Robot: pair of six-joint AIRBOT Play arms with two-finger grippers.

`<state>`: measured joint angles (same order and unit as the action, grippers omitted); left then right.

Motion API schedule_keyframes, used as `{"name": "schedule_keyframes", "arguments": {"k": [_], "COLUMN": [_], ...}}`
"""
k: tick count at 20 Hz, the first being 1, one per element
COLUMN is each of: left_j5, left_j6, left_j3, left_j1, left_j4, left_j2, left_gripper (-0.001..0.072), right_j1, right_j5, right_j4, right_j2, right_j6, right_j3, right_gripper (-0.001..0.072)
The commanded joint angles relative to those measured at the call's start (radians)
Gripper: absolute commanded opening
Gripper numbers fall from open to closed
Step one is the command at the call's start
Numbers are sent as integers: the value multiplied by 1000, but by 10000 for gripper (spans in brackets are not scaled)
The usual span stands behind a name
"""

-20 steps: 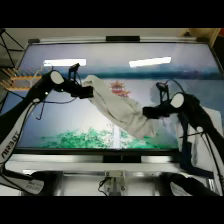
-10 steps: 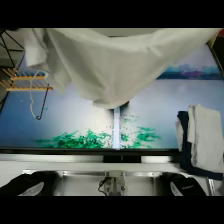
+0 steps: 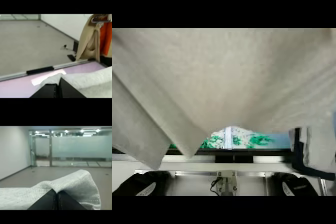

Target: Fold the shirts.

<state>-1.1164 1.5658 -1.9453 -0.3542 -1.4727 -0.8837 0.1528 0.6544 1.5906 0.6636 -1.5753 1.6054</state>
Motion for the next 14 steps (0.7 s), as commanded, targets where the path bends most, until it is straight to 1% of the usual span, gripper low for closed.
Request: {"name": "schedule_keyframes", "arguments": {"k": [1, 3, 6, 9, 11, 14], "left_j5": [-85, -85, -61, 28, 95, 114], "left_j6": [44, 44, 43, 45, 45, 45], "left_j3": [126, 212, 307, 311, 310, 310], "left_j1": [1, 1, 17, 66, 99, 135], "left_j4": [-181, -206, -222, -220, -211, -117], "left_j2": [-55, -136, -310, -510, -618, -751], "left_gripper": [36, 37, 37, 37, 37, 38], "right_j1": [-1, -1, -1, -1, -2, -1], "right_j5": [-9, -8, -18, -101, -149, -121], "right_j4": [84, 87, 88, 93, 94, 71], "right_j2": [140, 270, 497, 710, 816, 939], "right_j6": [-2, -3, -3, -21, -115, -242], "right_j3": [3, 3, 3, 3, 3, 3], "right_gripper": [70, 70, 70, 70, 70, 70]}}
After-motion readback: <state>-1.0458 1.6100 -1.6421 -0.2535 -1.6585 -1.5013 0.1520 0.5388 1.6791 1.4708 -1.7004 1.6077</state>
